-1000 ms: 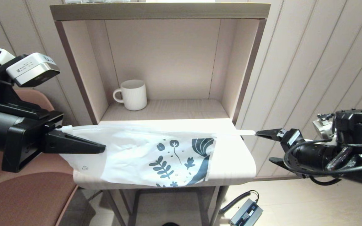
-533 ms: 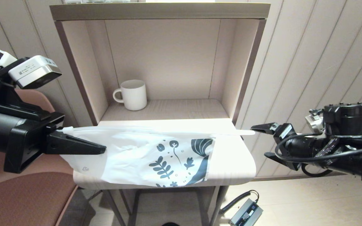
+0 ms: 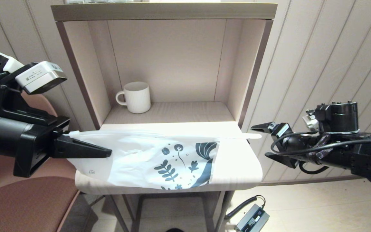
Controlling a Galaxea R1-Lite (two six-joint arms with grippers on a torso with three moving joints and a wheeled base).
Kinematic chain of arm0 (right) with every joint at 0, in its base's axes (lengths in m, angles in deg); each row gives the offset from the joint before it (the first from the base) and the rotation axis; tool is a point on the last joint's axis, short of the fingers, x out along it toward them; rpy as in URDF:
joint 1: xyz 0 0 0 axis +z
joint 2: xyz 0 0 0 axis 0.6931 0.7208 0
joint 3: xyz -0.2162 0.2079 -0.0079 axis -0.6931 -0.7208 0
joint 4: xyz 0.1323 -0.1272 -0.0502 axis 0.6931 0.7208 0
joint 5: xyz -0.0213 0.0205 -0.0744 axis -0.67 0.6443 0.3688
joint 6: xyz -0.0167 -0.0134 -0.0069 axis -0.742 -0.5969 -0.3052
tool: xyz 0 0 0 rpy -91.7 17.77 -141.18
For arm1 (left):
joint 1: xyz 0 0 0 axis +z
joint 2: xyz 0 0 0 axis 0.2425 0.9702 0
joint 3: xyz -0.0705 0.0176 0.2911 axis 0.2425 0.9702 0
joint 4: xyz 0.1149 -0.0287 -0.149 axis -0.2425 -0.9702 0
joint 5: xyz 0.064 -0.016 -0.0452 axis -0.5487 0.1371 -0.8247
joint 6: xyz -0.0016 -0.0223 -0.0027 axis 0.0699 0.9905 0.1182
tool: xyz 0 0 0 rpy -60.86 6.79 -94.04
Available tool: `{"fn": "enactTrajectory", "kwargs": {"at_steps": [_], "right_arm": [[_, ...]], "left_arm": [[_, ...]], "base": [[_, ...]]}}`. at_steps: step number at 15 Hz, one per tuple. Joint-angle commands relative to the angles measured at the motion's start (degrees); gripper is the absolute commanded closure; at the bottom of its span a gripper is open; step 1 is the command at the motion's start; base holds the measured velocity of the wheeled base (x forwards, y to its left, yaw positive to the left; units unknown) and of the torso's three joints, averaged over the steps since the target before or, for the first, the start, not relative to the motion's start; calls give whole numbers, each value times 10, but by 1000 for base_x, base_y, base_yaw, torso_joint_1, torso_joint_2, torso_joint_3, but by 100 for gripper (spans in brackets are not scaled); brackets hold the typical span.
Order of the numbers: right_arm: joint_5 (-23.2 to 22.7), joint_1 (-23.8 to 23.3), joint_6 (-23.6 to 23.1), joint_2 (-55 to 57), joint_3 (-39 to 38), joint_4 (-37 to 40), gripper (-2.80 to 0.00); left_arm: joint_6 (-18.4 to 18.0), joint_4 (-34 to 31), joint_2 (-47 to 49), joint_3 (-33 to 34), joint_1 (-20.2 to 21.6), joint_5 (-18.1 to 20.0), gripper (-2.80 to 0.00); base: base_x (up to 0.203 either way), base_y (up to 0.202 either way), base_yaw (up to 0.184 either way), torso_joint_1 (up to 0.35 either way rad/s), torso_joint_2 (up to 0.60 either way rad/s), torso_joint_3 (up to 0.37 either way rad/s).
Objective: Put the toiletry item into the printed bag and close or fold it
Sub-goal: Pick up the comb
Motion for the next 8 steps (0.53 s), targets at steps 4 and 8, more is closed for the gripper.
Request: {"fn": "enactTrajectory", "kwargs": {"at_steps": [4, 8], "right_arm": [[-1, -4, 3, 28, 25, -1, -280], [-1, -4, 3, 34, 32, 0, -280]], "left_arm": [[-2, 4, 8, 1, 0, 3, 0], [-2, 9, 10, 3, 0, 3, 0]], "base": [[0, 0, 0, 0, 0, 0], [0, 0, 0, 0, 0, 0]]}}
